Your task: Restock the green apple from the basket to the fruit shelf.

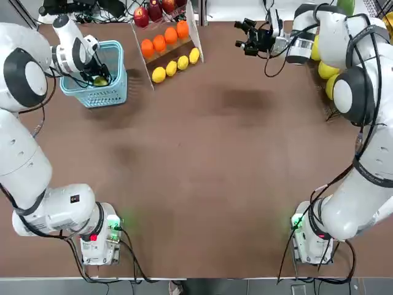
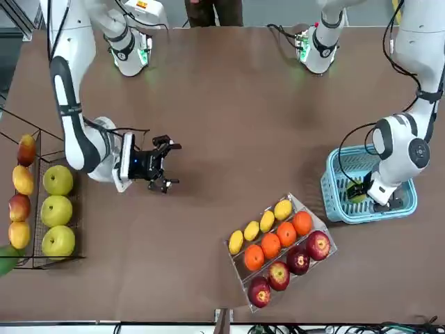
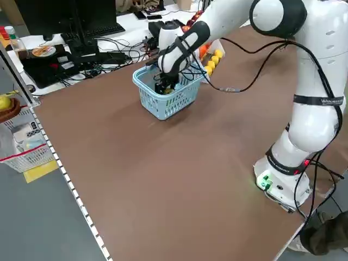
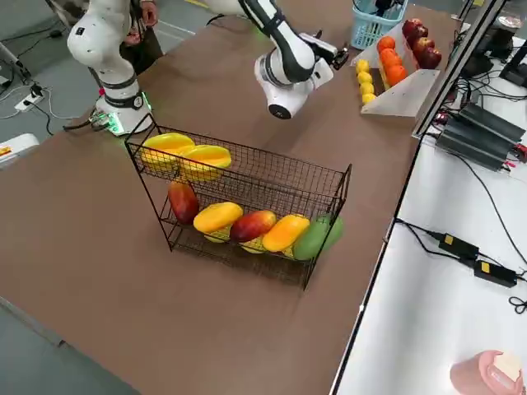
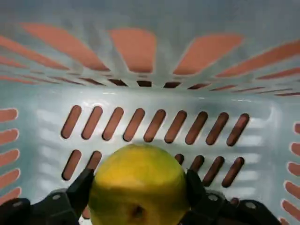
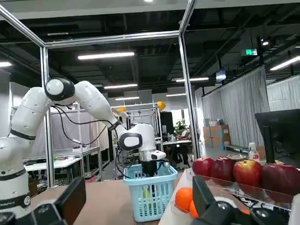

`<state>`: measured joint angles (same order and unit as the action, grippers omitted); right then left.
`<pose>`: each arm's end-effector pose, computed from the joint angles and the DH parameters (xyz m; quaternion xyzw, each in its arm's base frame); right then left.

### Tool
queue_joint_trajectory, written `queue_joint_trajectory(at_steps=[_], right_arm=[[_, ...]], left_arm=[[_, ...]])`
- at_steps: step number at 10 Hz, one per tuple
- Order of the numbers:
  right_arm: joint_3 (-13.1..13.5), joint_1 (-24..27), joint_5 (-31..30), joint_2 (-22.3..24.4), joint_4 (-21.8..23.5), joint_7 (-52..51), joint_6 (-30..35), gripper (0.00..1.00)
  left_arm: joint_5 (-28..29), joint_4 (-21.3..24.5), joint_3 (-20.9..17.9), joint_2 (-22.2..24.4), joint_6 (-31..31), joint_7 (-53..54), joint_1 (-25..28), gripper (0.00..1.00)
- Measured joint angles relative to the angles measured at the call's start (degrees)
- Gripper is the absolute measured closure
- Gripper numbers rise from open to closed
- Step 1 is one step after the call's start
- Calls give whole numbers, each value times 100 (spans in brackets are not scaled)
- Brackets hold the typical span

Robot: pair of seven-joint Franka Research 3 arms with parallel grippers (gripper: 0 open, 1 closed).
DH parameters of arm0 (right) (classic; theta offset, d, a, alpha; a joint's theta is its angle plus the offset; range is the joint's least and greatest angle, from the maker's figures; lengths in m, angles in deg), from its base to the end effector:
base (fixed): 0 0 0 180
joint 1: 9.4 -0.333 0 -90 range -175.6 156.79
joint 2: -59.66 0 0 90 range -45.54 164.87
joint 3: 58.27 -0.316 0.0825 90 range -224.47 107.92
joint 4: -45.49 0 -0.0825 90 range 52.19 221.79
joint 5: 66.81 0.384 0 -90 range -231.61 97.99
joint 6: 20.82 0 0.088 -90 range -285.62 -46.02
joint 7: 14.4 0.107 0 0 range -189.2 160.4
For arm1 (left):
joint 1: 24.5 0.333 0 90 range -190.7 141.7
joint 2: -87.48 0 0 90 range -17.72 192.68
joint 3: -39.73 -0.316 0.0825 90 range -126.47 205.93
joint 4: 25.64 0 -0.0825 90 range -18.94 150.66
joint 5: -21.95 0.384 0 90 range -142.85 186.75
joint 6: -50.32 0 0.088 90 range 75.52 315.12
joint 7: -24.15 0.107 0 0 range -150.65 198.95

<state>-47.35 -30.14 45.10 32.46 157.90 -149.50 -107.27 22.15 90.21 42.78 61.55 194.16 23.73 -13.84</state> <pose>0.5835 0.2169 0.2982 -0.4731 -0.4143 -0.5449 0.5546 0.6012 0.0811 0.2271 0.9972 0.0715 0.0189 0.0094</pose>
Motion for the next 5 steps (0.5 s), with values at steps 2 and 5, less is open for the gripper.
queue_joint_trajectory(at_steps=[2,5], right_arm=[[1,-2,2,-39,1,-19,7,0],[-4,-108,2,-43,7,-78,8,0]], left_arm=[[0,-104,1,482,-747,0,1,15],[0,-386,12,1317,-1795,0,-1,15]])
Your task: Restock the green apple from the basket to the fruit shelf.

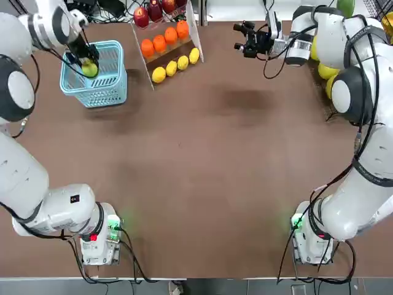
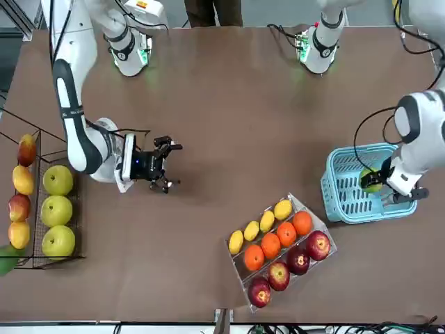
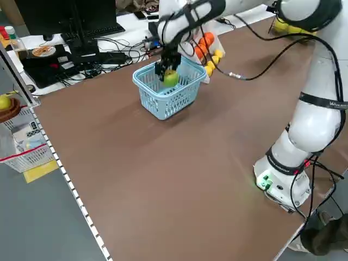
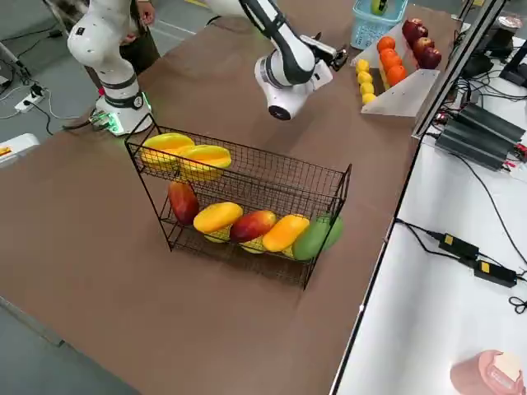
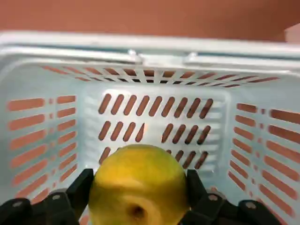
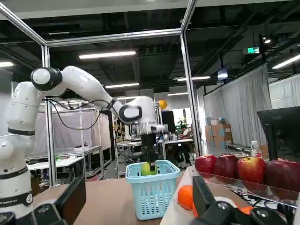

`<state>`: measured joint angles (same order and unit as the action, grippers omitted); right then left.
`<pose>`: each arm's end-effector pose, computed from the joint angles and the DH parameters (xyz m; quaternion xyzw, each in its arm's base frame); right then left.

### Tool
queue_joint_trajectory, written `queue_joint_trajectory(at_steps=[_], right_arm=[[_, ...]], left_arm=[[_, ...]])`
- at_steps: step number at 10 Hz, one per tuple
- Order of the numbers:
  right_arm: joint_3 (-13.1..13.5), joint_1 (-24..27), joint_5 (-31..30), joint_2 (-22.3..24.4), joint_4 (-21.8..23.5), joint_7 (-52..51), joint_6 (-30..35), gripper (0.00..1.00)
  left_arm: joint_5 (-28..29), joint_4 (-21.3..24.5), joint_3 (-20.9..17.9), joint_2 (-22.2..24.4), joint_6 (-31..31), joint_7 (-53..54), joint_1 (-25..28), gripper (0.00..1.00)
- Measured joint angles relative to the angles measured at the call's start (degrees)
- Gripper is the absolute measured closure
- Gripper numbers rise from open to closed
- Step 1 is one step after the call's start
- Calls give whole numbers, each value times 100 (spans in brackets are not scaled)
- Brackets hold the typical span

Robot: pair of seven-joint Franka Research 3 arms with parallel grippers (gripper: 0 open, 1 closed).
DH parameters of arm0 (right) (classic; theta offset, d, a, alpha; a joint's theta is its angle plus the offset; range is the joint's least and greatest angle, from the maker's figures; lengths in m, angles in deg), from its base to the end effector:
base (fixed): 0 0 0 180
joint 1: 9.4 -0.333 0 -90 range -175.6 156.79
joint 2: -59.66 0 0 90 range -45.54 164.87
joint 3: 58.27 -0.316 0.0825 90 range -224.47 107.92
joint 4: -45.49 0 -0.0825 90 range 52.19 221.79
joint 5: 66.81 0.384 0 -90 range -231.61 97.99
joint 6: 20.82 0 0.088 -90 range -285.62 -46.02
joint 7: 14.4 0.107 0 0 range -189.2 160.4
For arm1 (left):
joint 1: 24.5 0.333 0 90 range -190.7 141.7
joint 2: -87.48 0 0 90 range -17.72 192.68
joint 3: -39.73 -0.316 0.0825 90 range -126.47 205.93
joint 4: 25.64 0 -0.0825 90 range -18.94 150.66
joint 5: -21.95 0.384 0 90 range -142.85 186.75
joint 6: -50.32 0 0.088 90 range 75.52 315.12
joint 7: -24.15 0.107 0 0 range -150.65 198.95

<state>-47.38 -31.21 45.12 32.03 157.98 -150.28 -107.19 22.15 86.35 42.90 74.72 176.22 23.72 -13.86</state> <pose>0.5786 0.2279 0.2932 -0.4688 -0.4202 -0.5410 0.5576 0.5976 0.0797 0.3669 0.9976 0.0686 0.0105 0.0040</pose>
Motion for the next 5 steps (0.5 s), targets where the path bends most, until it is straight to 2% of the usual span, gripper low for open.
queue_joint_trajectory(at_steps=[2,3,5], right_arm=[[-1,-145,32,-5,22,-149,1,0],[-1,-204,121,-9,43,-245,21,0],[-4,-389,424,-108,97,-325,205,0]], left_arm=[[-204,-437,96,462,-950,-200,-5,15],[-621,-583,213,618,-1261,-376,-8,15],[-1579,-697,587,671,-1341,-912,-24,15]])
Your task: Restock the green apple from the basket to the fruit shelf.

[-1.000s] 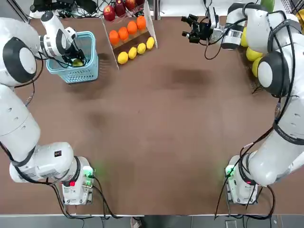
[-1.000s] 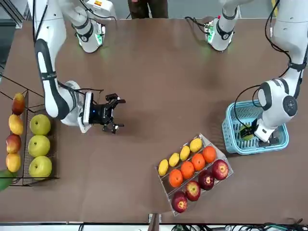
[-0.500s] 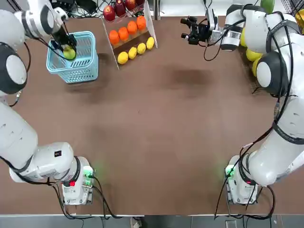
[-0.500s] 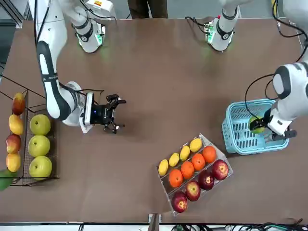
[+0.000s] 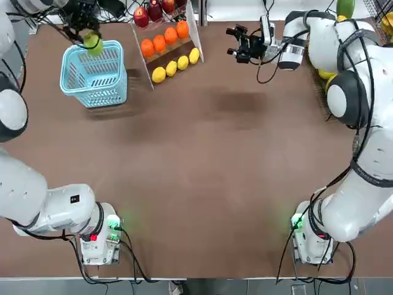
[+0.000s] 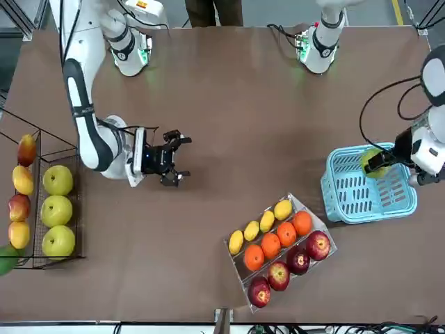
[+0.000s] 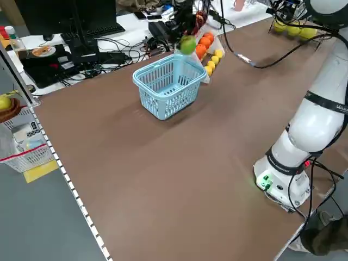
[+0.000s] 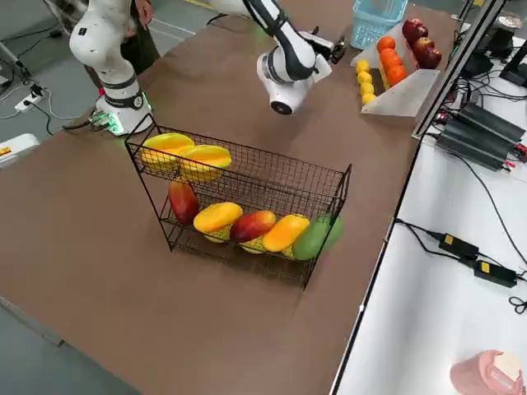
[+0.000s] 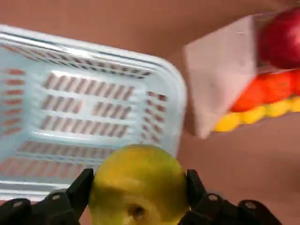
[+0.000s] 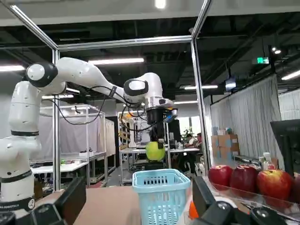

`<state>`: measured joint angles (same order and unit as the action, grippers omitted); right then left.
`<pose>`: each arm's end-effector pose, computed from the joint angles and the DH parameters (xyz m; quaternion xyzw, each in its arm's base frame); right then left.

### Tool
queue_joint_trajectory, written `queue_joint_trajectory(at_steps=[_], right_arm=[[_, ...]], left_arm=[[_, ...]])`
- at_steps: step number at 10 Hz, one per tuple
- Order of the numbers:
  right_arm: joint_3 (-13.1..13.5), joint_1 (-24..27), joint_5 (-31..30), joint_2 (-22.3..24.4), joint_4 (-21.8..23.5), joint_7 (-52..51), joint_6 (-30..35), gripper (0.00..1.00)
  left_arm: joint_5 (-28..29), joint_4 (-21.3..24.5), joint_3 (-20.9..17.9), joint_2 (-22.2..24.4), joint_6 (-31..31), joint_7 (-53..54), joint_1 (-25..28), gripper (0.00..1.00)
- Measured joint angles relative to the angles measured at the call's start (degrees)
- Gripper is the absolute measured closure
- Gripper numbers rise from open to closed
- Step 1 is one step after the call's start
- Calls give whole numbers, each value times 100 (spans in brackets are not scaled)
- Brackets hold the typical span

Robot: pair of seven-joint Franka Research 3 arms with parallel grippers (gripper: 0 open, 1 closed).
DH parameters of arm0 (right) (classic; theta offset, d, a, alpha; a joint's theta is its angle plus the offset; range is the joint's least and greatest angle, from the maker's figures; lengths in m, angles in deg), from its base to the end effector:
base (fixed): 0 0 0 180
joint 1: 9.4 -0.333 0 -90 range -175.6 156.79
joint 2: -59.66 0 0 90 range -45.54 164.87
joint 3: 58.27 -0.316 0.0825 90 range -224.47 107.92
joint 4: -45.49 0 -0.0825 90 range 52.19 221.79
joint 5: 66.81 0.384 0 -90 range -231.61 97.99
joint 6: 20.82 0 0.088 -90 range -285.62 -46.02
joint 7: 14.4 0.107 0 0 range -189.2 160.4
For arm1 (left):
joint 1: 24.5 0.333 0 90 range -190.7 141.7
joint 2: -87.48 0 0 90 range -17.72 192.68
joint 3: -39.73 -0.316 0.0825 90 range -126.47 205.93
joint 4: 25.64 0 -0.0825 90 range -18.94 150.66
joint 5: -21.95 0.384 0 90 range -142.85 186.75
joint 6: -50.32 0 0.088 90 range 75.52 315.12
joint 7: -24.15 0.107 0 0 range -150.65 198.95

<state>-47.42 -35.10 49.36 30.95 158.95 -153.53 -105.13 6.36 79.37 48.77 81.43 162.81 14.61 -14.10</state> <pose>0.5606 0.2659 0.2836 -0.4419 -0.4136 -0.5534 0.5723 0.5949 -0.0005 0.4761 0.9803 0.1445 0.0030 0.1347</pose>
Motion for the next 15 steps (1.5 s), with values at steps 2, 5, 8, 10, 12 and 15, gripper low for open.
queue_joint_trajectory(at_steps=[2,5,8,10,12,15], right_arm=[[0,-140,197,-127,48,-64,65,0],[9,-159,249,-202,109,-102,341,0],[10,-272,509,-201,123,-107,250,0],[8,-366,545,-203,125,-107,90,0],[1,-441,778,-259,141,-151,55,0],[-4,-546,967,-485,146,-273,70,0]], left_arm=[[-940,-164,415,-44,34,-584,-25,15],[-1389,-449,1176,-125,531,-1744,-177,15],[-1392,-450,1595,-573,1928,-2778,-1103,15],[-1399,-611,1619,-1039,2368,-3283,-1804,15],[-1381,-973,1613,-1383,2584,-3953,-2440,15],[-1032,-1090,1608,-1464,2677,-4642,-2876,15]])
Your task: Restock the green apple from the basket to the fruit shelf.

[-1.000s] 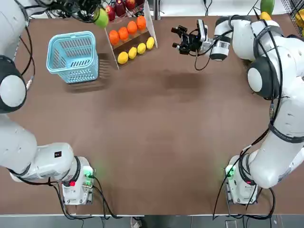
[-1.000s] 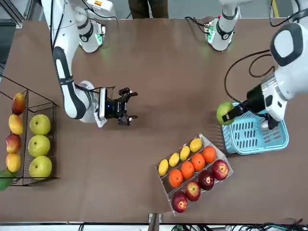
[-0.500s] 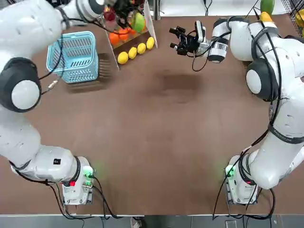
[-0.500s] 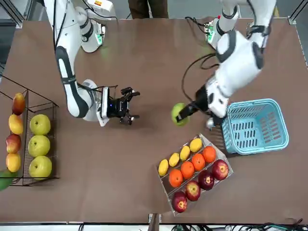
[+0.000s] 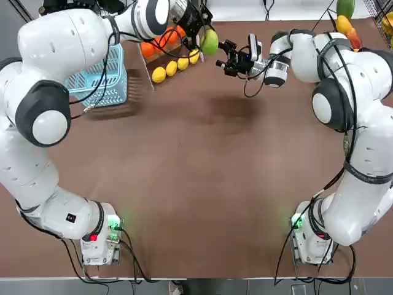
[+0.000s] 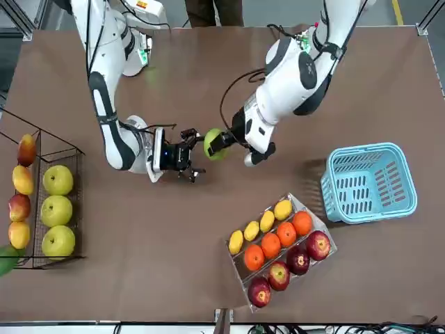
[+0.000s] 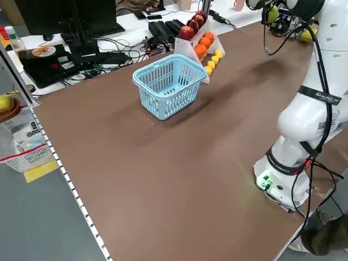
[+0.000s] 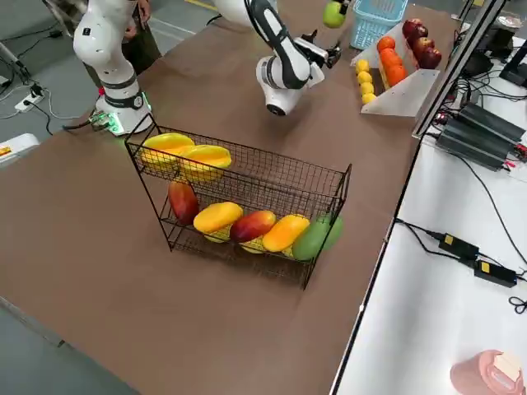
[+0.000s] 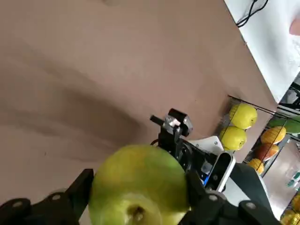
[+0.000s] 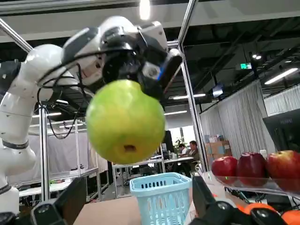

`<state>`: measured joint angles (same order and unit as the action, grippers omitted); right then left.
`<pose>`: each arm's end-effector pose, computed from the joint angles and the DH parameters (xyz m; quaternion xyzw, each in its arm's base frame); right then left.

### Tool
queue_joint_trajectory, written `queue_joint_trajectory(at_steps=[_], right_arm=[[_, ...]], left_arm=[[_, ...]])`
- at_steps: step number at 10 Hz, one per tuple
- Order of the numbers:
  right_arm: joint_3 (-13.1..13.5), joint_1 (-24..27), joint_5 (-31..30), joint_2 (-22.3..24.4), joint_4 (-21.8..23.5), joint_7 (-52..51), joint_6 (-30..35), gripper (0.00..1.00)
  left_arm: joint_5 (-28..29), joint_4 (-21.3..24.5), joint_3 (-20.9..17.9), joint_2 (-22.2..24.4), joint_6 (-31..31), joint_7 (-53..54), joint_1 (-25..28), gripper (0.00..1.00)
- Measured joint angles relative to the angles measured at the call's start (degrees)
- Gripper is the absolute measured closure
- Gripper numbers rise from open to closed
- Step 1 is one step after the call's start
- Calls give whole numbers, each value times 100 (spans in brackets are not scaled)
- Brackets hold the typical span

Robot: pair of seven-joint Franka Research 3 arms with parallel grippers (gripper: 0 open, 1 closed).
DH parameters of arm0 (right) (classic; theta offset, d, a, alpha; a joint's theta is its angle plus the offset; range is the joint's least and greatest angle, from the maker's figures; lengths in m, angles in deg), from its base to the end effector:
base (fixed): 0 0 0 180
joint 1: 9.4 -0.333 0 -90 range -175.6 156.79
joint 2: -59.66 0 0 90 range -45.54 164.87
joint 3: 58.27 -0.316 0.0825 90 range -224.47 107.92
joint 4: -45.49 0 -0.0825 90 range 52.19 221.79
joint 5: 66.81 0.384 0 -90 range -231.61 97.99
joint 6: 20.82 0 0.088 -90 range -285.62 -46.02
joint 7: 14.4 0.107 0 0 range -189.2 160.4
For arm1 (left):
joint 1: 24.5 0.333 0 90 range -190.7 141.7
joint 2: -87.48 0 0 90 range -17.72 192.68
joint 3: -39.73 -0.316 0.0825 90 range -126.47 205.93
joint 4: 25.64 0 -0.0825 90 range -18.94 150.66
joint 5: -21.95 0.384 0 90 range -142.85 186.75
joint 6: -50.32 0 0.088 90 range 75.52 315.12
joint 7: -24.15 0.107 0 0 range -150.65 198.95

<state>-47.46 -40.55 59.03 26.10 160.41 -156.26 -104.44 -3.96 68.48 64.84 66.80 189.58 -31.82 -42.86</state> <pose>0.5360 0.3087 0.2334 -0.4553 -0.3664 -0.5636 0.5838 0.5276 -0.4489 0.4732 0.9079 0.2605 -0.0517 0.3244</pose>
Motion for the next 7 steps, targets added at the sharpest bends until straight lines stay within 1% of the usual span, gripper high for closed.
queue_joint_trajectory(at_steps=[3,4,7], right_arm=[[-65,-5,1,-13,68,-2,203,0],[-95,-9,1,-12,82,-2,321,0],[-146,-3,9,-10,143,-2,408,0]], left_arm=[[267,0,-3,-207,53,-149,-52,15],[305,-2,-3,-279,160,-149,-55,15],[325,-4,-9,-307,205,-238,-203,15]])
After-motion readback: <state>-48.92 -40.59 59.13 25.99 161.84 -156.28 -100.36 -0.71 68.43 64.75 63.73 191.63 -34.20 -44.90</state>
